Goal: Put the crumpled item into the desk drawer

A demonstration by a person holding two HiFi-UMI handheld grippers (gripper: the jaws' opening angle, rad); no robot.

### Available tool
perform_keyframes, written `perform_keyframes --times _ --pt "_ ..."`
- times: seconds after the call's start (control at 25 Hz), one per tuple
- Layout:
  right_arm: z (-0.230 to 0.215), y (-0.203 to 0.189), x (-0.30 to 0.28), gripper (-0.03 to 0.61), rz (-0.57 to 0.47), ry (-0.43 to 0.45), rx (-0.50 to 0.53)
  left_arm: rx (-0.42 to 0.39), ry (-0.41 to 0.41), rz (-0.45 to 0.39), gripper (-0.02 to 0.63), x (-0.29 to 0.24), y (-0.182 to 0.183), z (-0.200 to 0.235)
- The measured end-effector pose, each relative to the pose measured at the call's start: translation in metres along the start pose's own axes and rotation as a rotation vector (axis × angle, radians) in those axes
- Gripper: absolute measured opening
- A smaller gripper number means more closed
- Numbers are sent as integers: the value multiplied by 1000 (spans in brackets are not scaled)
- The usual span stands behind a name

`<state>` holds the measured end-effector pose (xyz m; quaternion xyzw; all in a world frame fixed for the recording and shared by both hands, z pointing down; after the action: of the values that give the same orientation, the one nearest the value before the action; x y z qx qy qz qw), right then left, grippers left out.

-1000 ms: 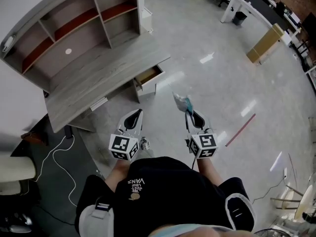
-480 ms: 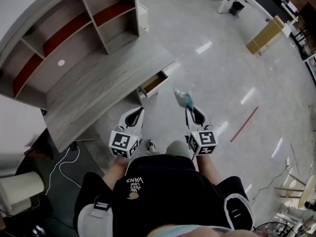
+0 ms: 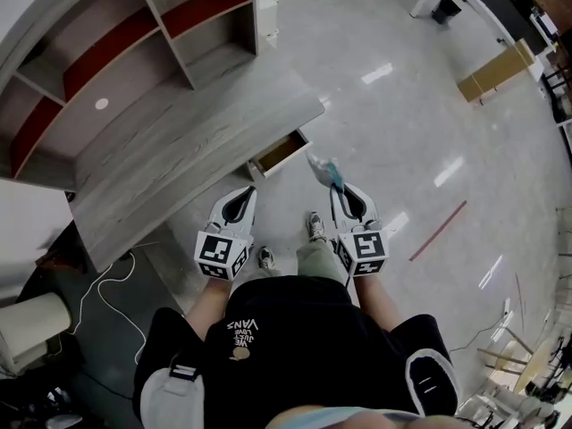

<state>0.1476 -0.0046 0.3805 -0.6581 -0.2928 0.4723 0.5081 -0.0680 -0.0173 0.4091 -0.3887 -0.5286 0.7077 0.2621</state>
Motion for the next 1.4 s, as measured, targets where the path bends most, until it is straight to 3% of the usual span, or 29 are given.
perform_keyframes --times 0.32,0.56,0.8,0.96,1.08,1.4 --pt "-23 -3 -54 48 100 101 106 37 70 37 52 -36 -21 12" --pt "-33 -28 -93 48 132 184 222 1 134 90 52 -52 -53 23" --pt "-36 -56 -123 48 178 259 368 53 200 137 52 -59 -72 26" --pt "-41 -85 -139 48 225 298 411 69 237 160 52 -63 -94 26" --pt "-40 -97 -155 48 246 321 441 35 246 162 52 -70 -113 30" --pt "-31 -126 -184 48 254 380 590 82 241 157 54 -88 -149 36"
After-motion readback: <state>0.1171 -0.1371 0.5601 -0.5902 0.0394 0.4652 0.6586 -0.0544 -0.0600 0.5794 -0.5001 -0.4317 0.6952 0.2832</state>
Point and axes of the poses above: the fingertips, and each gripper's own axes: x backward along the fingers, z to its left, y out of its top, the point moved 3 cm from there along x, backward along the fingers, and after that the axes turned 4 degrees about y, right-handed, at the moved point
